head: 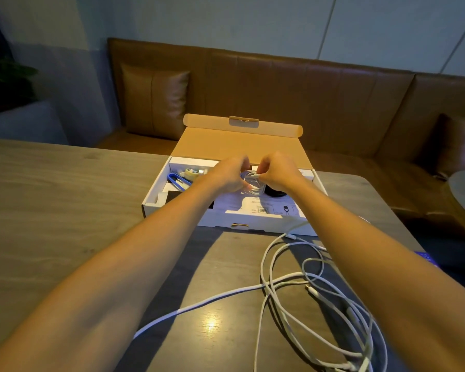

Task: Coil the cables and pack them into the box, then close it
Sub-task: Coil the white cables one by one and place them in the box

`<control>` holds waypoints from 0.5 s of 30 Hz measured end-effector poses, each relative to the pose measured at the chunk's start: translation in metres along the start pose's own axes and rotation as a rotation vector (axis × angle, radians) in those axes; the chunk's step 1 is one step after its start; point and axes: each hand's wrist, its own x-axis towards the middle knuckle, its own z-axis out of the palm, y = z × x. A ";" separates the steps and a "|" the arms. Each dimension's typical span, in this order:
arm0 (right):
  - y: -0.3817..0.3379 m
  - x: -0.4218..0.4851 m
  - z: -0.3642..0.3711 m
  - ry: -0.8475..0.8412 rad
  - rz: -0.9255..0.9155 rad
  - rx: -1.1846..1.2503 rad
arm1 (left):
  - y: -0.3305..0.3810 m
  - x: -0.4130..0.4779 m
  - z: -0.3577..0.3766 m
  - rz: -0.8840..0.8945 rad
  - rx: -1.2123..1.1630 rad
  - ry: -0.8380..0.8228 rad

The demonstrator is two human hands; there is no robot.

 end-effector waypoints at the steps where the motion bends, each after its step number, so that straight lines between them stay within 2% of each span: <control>1: 0.001 0.000 0.000 -0.009 -0.009 -0.011 | -0.001 -0.001 0.000 0.002 0.005 0.008; 5: 0.003 -0.001 0.002 -0.067 -0.031 -0.063 | -0.005 -0.001 0.000 -0.003 0.025 -0.032; 9: 0.005 -0.003 0.005 -0.057 -0.045 -0.056 | -0.001 0.000 0.003 -0.018 0.068 0.023; 15: 0.006 -0.007 0.000 -0.028 -0.055 -0.060 | 0.000 -0.006 0.005 0.066 0.176 0.103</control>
